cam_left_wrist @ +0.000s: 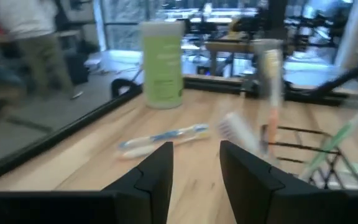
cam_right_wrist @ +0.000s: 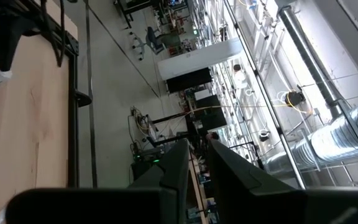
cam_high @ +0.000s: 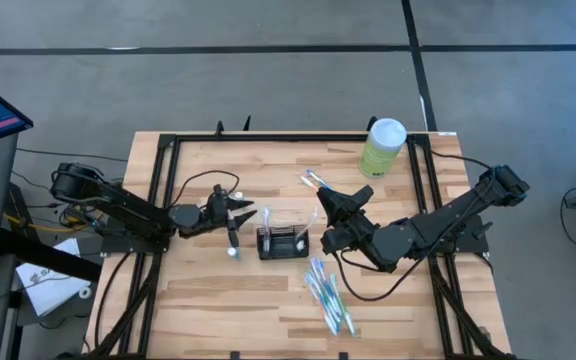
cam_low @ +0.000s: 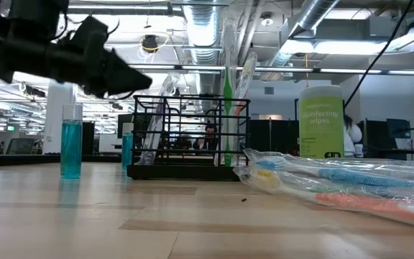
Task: Pick & Place toothbrushing station
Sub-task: Put the mouthwash bottle into the mesh
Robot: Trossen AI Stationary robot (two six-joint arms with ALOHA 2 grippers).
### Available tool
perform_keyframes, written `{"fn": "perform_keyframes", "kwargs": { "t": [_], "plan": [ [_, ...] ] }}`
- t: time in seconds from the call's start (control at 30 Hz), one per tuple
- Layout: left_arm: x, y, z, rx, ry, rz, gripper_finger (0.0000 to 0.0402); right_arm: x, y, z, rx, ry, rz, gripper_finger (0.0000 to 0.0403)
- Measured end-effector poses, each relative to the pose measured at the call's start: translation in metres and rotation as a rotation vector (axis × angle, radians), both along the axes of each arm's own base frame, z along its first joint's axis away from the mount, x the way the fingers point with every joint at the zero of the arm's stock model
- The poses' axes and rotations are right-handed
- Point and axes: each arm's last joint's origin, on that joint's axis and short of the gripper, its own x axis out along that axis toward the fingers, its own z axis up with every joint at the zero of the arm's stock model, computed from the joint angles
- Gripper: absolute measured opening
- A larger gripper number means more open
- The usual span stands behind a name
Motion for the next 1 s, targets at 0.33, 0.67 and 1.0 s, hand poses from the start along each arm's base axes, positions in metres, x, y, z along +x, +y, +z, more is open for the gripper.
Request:
{"fn": "perform_keyframes", "kwargs": {
  "t": [0.33,0.67,1.0],
  "plan": [
    [-0.016,0.023,-0.015,-0.137,-0.006,0.065,0.0123,0.001,-0.002,0.000,0.001,-0.001,-0.003,0.0054],
    [-0.015,0.024,-0.023,-0.140,0.055,0.055,0.0124,0.003,-0.004,-0.001,-0.001,0.001,-0.011,0.0054],
    [-0.015,0.026,-0.029,-0.140,0.087,0.076,0.0121,0.003,-0.004,-0.001,0.021,-0.023,-0.011,0.0054]
  ]
}}
